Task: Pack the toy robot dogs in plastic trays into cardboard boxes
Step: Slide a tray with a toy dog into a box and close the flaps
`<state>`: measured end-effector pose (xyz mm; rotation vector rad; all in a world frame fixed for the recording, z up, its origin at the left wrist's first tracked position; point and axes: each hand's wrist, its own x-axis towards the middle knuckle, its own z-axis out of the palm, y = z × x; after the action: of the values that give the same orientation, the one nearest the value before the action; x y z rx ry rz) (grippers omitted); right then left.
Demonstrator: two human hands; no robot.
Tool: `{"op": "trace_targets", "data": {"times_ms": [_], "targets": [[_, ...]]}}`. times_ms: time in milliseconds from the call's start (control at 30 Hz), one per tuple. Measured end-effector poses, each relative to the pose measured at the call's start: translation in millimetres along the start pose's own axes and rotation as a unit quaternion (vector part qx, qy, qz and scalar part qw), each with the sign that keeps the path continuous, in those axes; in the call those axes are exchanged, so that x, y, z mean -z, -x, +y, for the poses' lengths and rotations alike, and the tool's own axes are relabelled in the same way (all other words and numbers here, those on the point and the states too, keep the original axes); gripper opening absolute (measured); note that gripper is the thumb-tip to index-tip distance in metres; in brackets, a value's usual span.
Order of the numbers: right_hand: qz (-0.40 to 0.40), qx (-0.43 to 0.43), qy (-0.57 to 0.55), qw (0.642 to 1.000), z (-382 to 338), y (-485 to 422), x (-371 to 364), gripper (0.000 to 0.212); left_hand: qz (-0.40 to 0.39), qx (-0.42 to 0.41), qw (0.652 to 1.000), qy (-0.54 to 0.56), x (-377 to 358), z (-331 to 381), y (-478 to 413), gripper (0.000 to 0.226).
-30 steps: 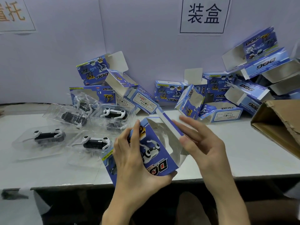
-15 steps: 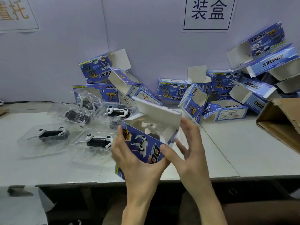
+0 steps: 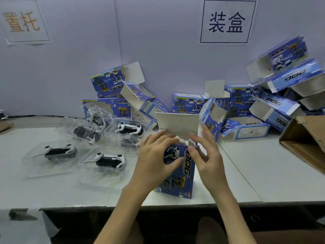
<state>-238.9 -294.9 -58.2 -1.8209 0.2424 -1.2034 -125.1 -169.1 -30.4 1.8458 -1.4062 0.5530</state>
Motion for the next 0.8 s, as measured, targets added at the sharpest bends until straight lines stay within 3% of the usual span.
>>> {"op": "trace_targets", "data": {"times_ms": [100,233,367,600,733,800], "targets": [[0.015,0.057,0.109,0.992,3.7,1.3,2.6,0.024,-0.025,-0.042,0.997,-0.054,6.6,4.0,-9.5,0.037],[0.014,0.088,0.203,0.975,1.8,-0.6,8.5,0.03,-0.07,-0.073,0.983,-0.15,13.8,10.1,-12.7,0.043],[-0.005,0.019,0.163,0.986,-4.8,-7.8,7.2,0.041,-0.091,-0.068,0.981,-0.159,14.9,18.6,-19.0,0.046],[-0.018,-0.078,0.169,0.982,-15.1,-33.0,-3.3,0.033,-0.093,-0.087,0.976,-0.177,16.5,21.5,-26.7,0.048],[-0.043,-0.159,0.027,0.986,-22.2,-37.0,-0.3,0.03,-0.102,-0.1,0.97,-0.198,16.3,22.5,-27.1,0.057],[-0.013,-0.189,-0.055,0.98,-21.9,-34.0,-5.7,0.034,-0.105,-0.104,0.968,-0.205,14.9,23.9,-28.2,0.064]]}}
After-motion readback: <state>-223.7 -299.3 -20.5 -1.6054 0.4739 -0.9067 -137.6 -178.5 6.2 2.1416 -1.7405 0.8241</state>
